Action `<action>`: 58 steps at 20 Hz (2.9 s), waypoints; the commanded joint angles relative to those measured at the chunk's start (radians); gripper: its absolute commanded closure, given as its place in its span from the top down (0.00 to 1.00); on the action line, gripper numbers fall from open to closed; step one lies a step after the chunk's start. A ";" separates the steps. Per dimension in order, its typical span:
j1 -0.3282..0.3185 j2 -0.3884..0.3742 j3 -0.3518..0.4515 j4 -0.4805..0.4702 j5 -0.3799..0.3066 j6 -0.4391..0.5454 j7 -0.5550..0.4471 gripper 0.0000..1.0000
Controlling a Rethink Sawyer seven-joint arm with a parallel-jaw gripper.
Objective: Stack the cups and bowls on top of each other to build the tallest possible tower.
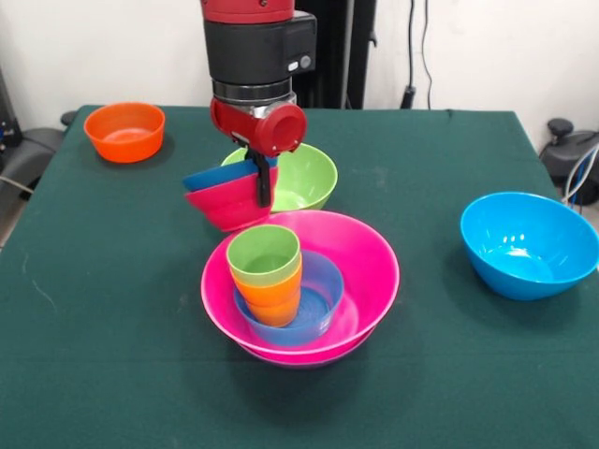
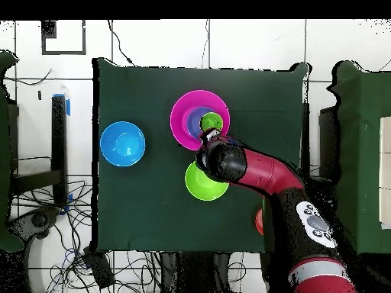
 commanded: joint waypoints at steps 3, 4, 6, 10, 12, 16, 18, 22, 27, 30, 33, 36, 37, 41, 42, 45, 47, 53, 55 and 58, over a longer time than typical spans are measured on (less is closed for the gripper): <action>0.020 0.042 0.119 0.005 0.044 0.004 0.068 0.00; 0.022 0.044 0.119 0.002 0.044 0.002 0.067 0.00; 0.021 0.052 0.121 -0.007 0.042 -0.002 0.062 0.00; 0.019 0.071 0.127 -0.031 0.038 -0.006 0.051 0.00; 0.019 0.077 0.130 -0.036 0.039 -0.010 0.051 0.00; 0.025 0.069 0.125 -0.035 0.042 -0.002 0.057 0.00; 0.031 0.048 0.111 -0.035 0.043 0.027 0.054 0.00; 0.037 -0.009 0.084 -0.038 0.046 0.131 0.036 0.00; 0.046 -0.047 0.058 -0.050 0.042 0.193 0.029 0.00; 0.040 -0.062 0.058 -0.050 0.039 0.221 0.021 0.00; 0.038 -0.075 0.053 -0.053 0.033 0.246 0.016 0.00; 0.040 -0.092 0.047 -0.058 0.029 0.279 0.014 0.00; 0.041 -0.093 0.047 -0.061 0.027 0.279 0.016 0.00; 0.039 -0.085 0.053 -0.083 0.020 0.284 0.009 0.00; 0.038 -0.079 0.056 -0.091 0.019 0.282 0.006 0.00; 0.036 -0.057 0.068 -0.116 0.017 0.271 0.001 0.00; 0.037 -0.042 0.072 -0.135 0.018 0.270 0.000 0.00; 0.053 -0.025 0.067 -0.179 0.025 0.295 0.014 0.00; 0.058 -0.015 0.066 -0.198 0.028 0.300 0.021 0.00; 0.063 -0.002 0.064 -0.218 0.029 0.305 0.024 0.00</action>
